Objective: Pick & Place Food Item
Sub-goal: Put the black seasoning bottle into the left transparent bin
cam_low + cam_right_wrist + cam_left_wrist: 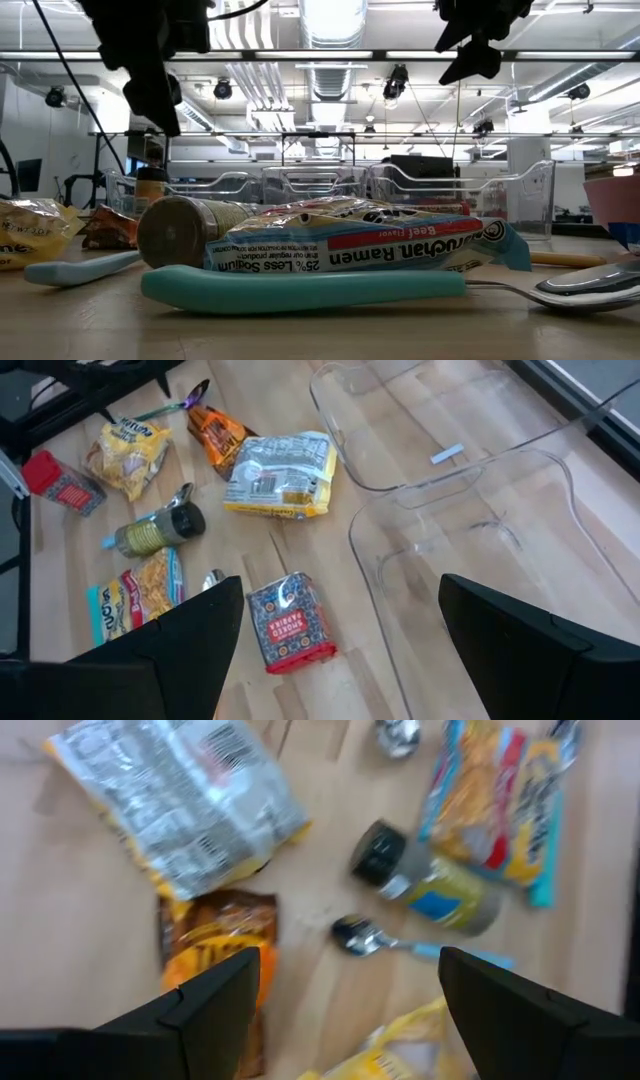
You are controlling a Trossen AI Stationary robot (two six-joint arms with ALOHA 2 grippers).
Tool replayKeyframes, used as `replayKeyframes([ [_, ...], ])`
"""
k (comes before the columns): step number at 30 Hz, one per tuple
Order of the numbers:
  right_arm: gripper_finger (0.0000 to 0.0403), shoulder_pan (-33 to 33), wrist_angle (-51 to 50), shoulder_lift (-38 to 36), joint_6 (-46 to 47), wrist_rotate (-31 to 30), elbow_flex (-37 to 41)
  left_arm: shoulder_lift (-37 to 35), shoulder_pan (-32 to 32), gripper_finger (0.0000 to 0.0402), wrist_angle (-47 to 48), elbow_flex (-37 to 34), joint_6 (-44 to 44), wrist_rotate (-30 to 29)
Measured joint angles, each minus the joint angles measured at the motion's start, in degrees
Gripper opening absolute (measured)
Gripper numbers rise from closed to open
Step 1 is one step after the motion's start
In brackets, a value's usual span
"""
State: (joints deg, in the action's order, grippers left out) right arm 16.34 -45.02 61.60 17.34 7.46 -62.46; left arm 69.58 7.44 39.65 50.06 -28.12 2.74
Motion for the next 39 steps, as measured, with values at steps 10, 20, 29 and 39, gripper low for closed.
replayKeyframes([
  [10,0.0331,0.02,-1.59,0.00,-2.17,0.00,0.02,0.00,1.53,0.0257,-1.72,2.41,-0.53,1.81],
  [20,0.0331,0.02,-1.52,0.00,-3.61,0.00,0.02,2.27,2.33,0.0237,-6.17,3.09,10.44,1.55],
  [29,0.0331,0.02,-1.54,0.00,-4.00,0.04,0.02,8.84,3.23,0.0247,-5.45,7.34,26.54,1.33],
  [39,0.0331,0.02,-1.56,0.00,-3.99,0.13,0.25,10.84,3.26,0.0329,-5.56,9.39,33.59,1.20],
])
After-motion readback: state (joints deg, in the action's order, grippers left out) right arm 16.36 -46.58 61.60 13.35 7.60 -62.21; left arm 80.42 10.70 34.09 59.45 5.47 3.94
